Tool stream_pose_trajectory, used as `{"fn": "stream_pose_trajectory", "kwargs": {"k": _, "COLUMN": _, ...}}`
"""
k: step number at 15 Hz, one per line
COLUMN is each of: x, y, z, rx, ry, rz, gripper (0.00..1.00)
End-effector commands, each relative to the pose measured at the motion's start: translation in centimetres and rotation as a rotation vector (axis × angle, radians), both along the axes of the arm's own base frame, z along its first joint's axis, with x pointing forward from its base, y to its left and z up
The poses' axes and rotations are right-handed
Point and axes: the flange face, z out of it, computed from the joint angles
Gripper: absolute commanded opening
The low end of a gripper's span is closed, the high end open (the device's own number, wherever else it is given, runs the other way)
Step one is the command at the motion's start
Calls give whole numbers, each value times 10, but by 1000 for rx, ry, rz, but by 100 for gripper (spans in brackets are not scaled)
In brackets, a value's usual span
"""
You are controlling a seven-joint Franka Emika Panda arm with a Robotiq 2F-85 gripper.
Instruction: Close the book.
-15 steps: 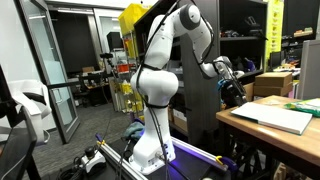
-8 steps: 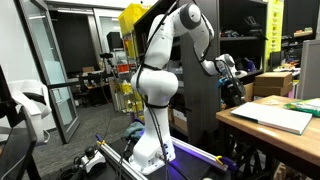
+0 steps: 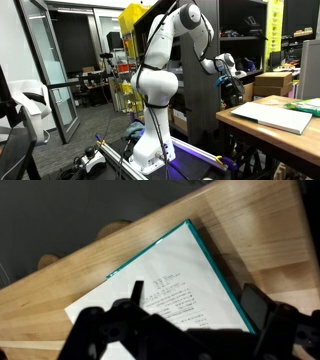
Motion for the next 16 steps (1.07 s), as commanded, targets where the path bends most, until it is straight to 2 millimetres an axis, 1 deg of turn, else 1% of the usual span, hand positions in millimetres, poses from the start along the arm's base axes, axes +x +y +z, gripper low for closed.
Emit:
{"fn": "stream_pose_trajectory", "kwargs": {"k": 1, "x": -2, "y": 20, "z": 6, "rx": -15, "ry": 19, "rz": 40, "gripper": 100}}
{"fn": "stream_pose_trajectory", "kwargs": {"k": 4, "x": 0, "y": 33, "z": 9, "rx": -29, "ry": 22, "rz": 72, "gripper": 100}}
{"fn": "stream_pose_trajectory", "kwargs": {"k": 6, "x": 1, "y": 38, "z": 6, "rx": -54, "ry": 35, "rz": 82, "gripper": 100}}
{"fn": "stream_pose_trajectory", "kwargs": {"k": 8, "x": 3, "y": 36, "z": 2, "rx": -108, "ry": 40, "rz": 87, "gripper": 100}}
{"fn": "stream_pose_trajectory", "kwargs": {"k": 11, "x": 4, "y": 22, "z": -5, "rx": -213, "ry": 50, "rz": 75, "gripper": 100}}
{"fn": "stream_pose_trajectory", "kwargs": {"k": 13, "x": 1, "y": 15, "z": -7, "rx": -231, "ry": 61, "rz": 65, "gripper": 100}}
{"fn": "stream_pose_trajectory", "kwargs": {"k": 15, "x": -3, "y": 16, "z": -8, "rx": -221, "ry": 75, "rz": 68, "gripper": 100}}
{"fn": "stream_pose_trajectory", "kwargs": {"k": 16, "x": -5, "y": 21, "z": -8, "rx": -211, "ry": 80, "rz": 71, "gripper": 100}}
